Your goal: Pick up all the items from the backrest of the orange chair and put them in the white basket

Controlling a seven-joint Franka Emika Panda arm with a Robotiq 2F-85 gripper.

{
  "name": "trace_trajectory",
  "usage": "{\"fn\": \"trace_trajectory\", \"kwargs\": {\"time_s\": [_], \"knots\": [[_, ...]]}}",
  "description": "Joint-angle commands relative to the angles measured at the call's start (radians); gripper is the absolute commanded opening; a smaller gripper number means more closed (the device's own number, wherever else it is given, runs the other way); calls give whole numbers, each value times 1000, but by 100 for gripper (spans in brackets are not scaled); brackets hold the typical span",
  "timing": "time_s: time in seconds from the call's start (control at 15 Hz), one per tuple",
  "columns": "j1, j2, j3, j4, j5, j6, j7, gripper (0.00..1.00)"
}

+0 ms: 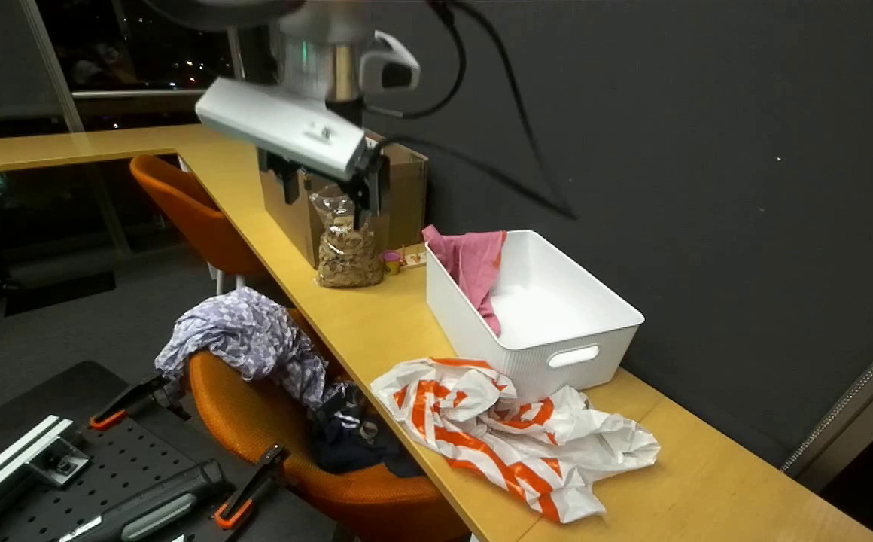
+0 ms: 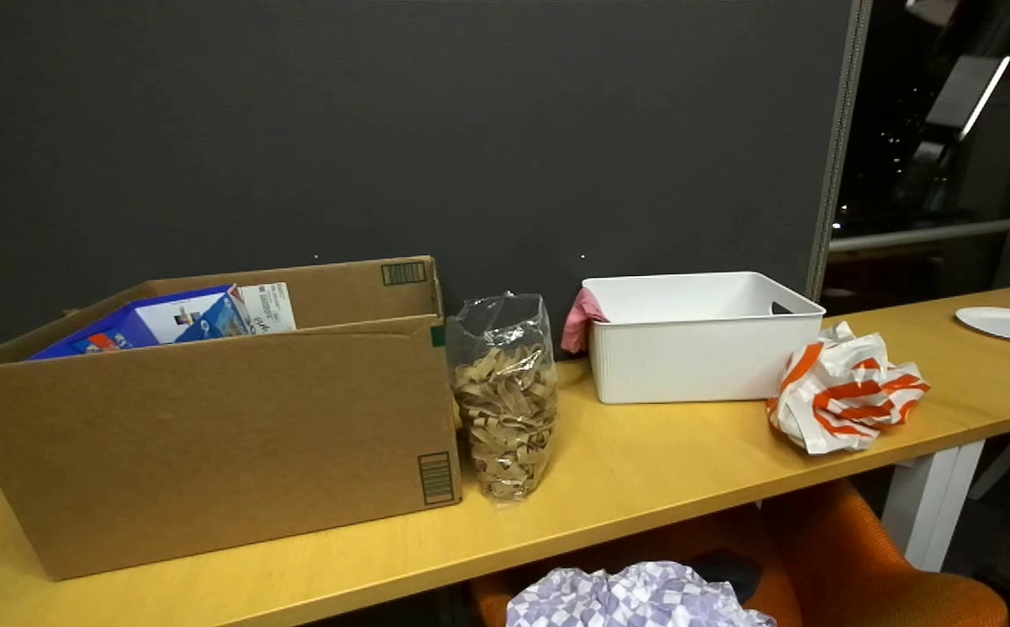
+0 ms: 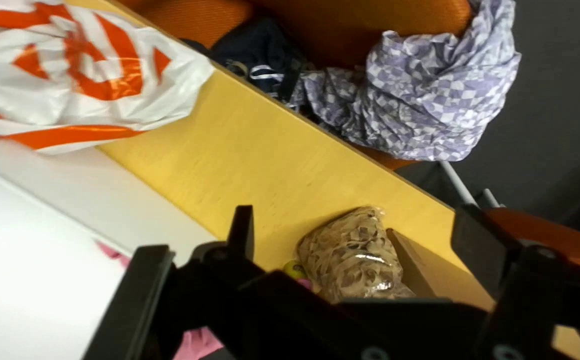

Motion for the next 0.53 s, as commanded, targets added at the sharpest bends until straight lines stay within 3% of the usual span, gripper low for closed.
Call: {"fn": "trace_trajectory", "kwargs": {"time_s": [0.0, 0.27, 0.47], "knots": [[5, 208, 79, 36, 256, 28, -35, 100], [-42, 476, 224, 144, 434, -42, 2, 100], [-71, 660, 313, 276, 431, -48, 59, 100]]}}
